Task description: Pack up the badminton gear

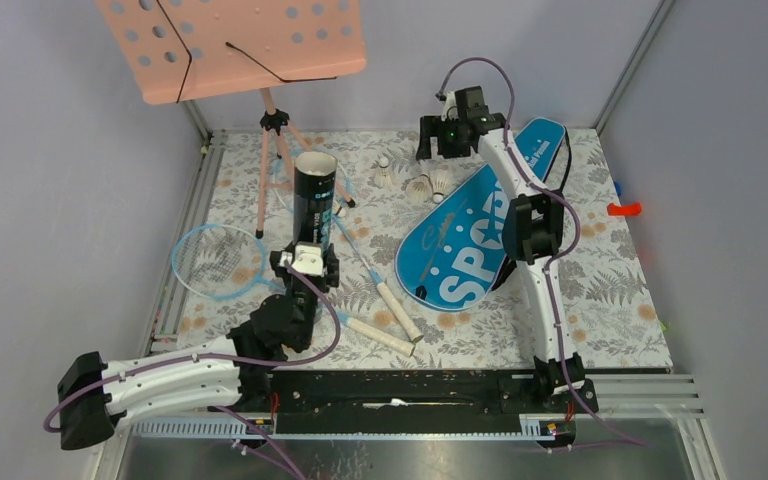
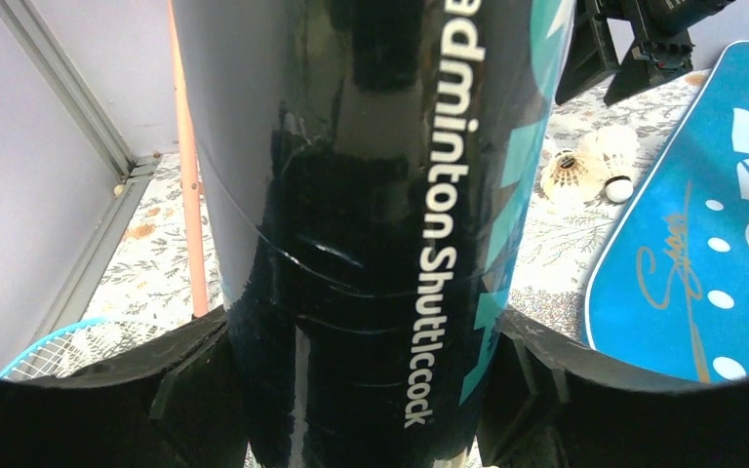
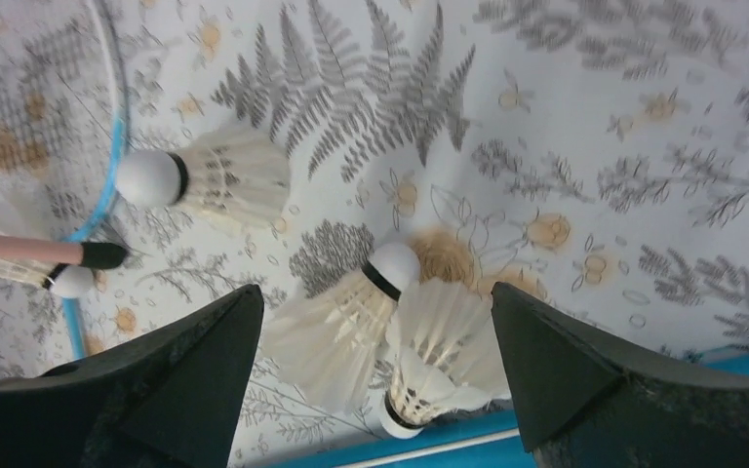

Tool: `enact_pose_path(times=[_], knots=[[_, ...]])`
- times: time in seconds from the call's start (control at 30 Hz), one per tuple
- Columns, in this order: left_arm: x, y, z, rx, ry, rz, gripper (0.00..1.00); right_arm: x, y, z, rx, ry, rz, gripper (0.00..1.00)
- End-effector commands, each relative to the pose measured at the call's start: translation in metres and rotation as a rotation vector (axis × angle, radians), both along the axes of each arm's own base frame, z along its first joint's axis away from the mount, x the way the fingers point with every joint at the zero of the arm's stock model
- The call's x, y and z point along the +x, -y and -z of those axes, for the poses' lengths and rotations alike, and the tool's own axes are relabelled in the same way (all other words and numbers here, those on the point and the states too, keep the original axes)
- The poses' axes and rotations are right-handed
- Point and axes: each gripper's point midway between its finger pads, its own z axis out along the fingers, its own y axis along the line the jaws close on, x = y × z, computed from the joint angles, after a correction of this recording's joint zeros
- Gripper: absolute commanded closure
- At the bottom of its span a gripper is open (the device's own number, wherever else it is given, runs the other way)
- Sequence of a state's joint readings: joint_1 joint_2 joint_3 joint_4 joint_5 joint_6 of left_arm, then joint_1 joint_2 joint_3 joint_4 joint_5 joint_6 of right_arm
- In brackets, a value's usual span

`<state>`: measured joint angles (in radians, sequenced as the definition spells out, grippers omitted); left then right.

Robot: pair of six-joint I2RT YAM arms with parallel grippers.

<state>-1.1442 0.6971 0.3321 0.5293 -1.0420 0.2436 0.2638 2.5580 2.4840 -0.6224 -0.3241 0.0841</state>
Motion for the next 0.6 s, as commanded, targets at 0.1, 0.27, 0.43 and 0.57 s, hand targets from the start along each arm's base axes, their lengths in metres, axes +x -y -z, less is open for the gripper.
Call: enact_pose_path(times=[0.1, 0.27, 0.43, 0.57], knots=[[0.005, 0.0, -0.02, -0.048, 0.043, -0.033, 0.87, -0.044, 0.005, 0.006, 0.002, -0.126, -0.073, 0.09], [0.005, 0.001, -0.018, -0.035, 0.036, -0.038, 0.87, -0.068, -0.004, 0.008, 0.036, -0.204, -0.189, 0.21], [0.005, 0.0, -0.017, -0.037, 0.032, -0.038, 0.87, -0.076, -0.001, 0.013, 0.024, -0.238, -0.185, 0.46], [0.004, 0.0, -0.017, -0.044, 0.03, -0.032, 0.87, -0.084, 0.003, 0.003, 0.018, -0.242, -0.167, 0.77]])
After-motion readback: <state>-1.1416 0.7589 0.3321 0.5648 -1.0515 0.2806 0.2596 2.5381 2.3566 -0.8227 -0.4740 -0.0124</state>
